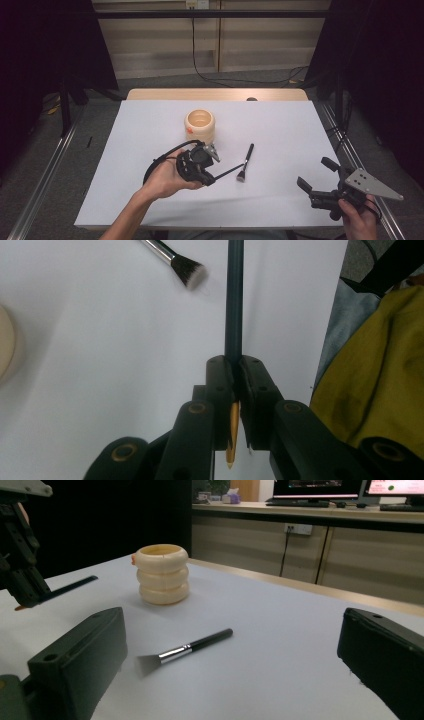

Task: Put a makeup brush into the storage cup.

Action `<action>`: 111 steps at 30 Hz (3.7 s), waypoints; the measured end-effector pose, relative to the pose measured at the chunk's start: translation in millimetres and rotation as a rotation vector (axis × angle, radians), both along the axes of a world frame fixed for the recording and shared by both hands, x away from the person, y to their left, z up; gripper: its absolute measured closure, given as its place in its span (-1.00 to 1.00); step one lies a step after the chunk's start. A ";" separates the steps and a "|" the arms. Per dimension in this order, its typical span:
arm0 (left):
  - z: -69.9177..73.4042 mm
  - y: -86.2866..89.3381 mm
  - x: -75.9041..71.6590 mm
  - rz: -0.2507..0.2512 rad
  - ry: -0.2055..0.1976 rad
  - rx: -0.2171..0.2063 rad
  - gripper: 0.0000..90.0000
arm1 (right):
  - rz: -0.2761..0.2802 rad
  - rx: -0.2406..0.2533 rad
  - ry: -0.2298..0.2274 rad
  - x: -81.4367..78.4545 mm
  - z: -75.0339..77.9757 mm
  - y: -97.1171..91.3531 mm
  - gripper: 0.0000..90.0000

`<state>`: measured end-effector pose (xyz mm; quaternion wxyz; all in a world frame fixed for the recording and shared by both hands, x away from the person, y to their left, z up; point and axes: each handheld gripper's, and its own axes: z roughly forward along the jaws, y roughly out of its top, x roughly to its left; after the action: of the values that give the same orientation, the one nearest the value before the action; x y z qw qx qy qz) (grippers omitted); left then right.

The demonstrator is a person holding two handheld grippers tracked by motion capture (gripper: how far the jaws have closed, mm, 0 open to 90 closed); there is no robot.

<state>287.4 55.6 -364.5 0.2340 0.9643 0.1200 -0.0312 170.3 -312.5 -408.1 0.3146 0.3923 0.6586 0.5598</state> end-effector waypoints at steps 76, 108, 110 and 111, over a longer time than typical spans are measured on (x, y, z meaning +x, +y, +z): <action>-12.2 -10.6 -6.0 -0.089 0.022 0.052 0.86 | 0.495 -0.183 0.243 106.0 46.1 88.3 -0.98; -12.0 -27.2 -4.8 -0.148 0.020 0.131 0.86 | 0.835 -0.619 0.460 112.6 43.2 128.7 -0.26; -13.3 -28.2 -5.7 -0.149 0.016 0.135 0.86 | 0.843 -0.638 0.467 112.8 41.8 130.8 -0.23; -13.5 -28.5 -5.5 -0.155 0.024 0.137 0.86 | 0.850 -0.651 0.470 112.7 40.9 132.0 -0.19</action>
<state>281.9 27.1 -378.0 0.1629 0.9840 0.0495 -0.0525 282.9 -180.5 -367.2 0.0123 0.0904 0.9484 0.3037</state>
